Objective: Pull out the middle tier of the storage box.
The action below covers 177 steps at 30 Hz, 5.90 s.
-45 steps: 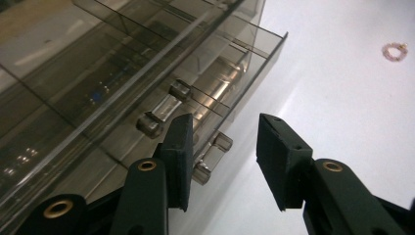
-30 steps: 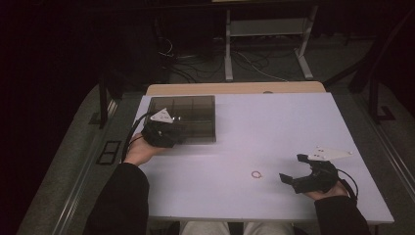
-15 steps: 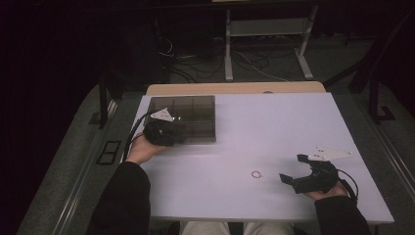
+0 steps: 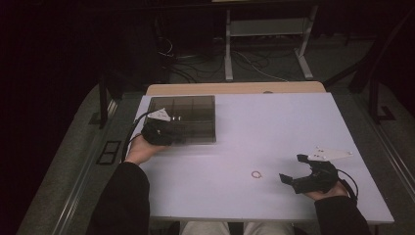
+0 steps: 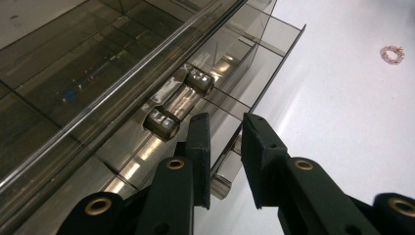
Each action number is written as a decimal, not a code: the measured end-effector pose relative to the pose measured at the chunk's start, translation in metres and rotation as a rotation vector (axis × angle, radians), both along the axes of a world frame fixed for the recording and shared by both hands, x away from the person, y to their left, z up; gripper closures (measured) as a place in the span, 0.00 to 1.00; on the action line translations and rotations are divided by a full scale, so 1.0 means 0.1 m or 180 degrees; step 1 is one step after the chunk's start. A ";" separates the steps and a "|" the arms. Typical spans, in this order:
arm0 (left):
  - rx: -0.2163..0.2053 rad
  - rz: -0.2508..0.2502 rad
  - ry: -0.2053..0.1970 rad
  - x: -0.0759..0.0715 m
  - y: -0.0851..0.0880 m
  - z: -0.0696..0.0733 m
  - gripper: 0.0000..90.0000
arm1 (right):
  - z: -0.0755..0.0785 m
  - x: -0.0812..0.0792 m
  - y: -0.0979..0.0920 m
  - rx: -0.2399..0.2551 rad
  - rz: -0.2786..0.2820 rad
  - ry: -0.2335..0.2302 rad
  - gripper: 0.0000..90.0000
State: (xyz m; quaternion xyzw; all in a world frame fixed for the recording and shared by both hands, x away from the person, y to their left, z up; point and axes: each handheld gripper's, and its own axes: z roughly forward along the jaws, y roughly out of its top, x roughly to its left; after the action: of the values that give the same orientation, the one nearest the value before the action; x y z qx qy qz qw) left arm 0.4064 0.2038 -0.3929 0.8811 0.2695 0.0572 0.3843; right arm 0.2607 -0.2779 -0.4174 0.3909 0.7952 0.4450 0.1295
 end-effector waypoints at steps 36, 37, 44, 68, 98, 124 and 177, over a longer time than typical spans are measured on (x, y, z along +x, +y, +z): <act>-0.0090 -0.0016 0.0032 -0.16 0.04 -0.04 0.83 | 0.00 0.00 0.01 0.0007 0.0007 -0.0006 0.00; -0.0094 -0.0011 0.0034 -0.17 0.04 -0.04 0.83 | 0.00 0.00 0.01 0.0006 0.0008 -0.0009 0.00; -0.0121 -0.0008 0.0041 -0.22 0.04 -0.05 0.83 | 0.01 0.00 0.01 0.0003 0.0020 -0.0009 0.00; -0.0135 0.0008 0.0118 -0.35 0.06 -0.06 0.82 | 0.01 -0.01 0.02 0.0004 0.0021 -0.0018 0.00; -0.0085 -0.0061 0.0168 -0.46 0.06 -0.08 0.83 | 0.01 -0.01 0.01 0.0007 0.0021 -0.0020 0.00; -0.0231 0.0070 0.0170 -0.57 0.09 0.00 0.60 | 0.01 -0.01 0.02 0.0005 0.0018 -0.0018 0.00; -0.0893 0.0744 -0.0181 -1.13 0.04 0.03 0.00 | 0.02 -0.02 0.02 0.0027 -0.0009 -0.0027 0.00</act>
State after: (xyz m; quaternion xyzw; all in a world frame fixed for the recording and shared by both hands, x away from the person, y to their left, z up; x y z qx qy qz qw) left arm 0.2935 0.2077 -0.3904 0.7796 0.3645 0.0881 0.5017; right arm 0.2582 -0.2760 -0.4151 0.3907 0.7923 0.4498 0.1318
